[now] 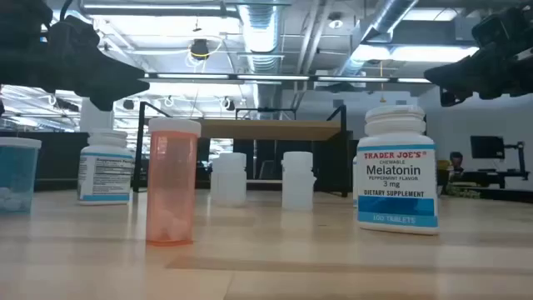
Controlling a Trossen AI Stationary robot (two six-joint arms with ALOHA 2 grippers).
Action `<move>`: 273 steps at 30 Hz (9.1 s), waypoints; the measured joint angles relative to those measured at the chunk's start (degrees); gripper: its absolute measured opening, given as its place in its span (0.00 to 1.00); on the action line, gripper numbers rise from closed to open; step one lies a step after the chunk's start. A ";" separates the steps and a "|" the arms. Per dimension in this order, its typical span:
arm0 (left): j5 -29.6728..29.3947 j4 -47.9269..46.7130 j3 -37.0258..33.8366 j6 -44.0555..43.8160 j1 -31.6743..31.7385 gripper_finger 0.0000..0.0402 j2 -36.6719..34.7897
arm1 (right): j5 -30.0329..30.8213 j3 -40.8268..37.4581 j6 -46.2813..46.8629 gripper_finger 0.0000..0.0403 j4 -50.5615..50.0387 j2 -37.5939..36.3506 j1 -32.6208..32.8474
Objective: Pick and place medicine bottles onto shelf by color
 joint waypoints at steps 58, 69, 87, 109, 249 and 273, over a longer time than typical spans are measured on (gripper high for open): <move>0.10 0.02 -0.01 -1.76 0.00 0.49 0.00 | 0.02 0.00 -0.01 0.07 -0.02 -0.01 -0.02; -0.87 0.19 -0.01 -9.84 0.00 0.49 0.00 | 1.64 -0.02 -0.02 0.07 0.59 0.00 -0.91; -3.23 0.47 -0.01 -18.08 -0.94 0.49 0.00 | 2.36 0.92 21.89 0.08 4.66 -0.11 -1.09; 1.05 7.55 0.06 -15.05 -1.87 0.49 0.00 | 1.74 1.19 34.82 0.42 33.16 3.76 1.12; -1.55 -1.14 18.32 -2.27 -9.75 0.49 28.37 | 9.50 59.65 39.22 0.71 -43.81 90.89 11.71; -1.57 -1.53 18.32 -2.14 -9.77 0.49 28.38 | 7.47 59.71 40.68 0.71 -37.33 91.52 7.01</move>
